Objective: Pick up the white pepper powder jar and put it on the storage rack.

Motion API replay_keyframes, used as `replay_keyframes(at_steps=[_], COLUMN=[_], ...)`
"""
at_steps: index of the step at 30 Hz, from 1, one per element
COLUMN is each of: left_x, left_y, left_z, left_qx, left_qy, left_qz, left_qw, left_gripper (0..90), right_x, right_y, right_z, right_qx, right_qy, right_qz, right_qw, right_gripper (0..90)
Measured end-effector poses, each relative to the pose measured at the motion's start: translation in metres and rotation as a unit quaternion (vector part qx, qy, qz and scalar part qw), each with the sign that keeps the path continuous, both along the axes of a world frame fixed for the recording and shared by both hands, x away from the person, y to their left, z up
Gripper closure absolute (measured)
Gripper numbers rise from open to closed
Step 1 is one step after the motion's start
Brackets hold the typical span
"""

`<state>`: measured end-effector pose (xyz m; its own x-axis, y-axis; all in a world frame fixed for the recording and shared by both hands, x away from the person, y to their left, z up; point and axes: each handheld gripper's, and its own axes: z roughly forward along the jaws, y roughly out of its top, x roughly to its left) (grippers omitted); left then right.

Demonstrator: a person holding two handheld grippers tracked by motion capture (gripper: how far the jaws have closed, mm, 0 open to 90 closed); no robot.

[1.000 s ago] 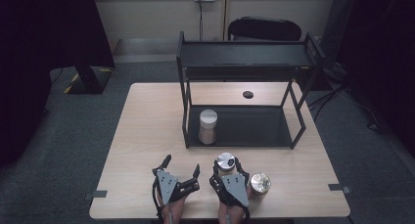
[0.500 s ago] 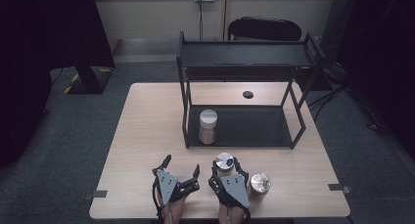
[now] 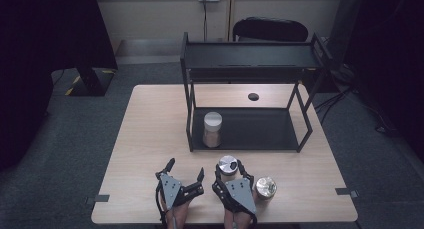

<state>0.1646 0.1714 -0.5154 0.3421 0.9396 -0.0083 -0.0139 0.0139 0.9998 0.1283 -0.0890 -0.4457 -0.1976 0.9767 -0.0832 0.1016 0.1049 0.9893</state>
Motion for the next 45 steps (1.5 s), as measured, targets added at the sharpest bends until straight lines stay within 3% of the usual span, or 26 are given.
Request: replay_keyframes(at_steps=[21, 25, 45], left_x=[0.000, 0.000, 0.000], left_y=[0.000, 0.000, 0.000], left_z=[0.000, 0.000, 0.000], left_qx=[0.000, 0.000, 0.000], left_qy=[0.000, 0.000, 0.000], left_qz=[0.000, 0.000, 0.000], left_qw=[1.0000, 1.0000, 1.0000], left_gripper=[0.2, 0.2, 0.2], right_x=[0.000, 0.004, 0.013], right_y=[-0.015, -0.020, -0.033], right_z=[0.027, 0.034, 0.059], right_qx=[0.003, 0.006, 0.006], right_qy=[0.007, 0.019, 0.009], right_qz=[0.036, 0.048, 0.066], right_qw=[0.9993, 0.9987, 0.9977], right_gripper=[34.4, 34.4, 34.4])
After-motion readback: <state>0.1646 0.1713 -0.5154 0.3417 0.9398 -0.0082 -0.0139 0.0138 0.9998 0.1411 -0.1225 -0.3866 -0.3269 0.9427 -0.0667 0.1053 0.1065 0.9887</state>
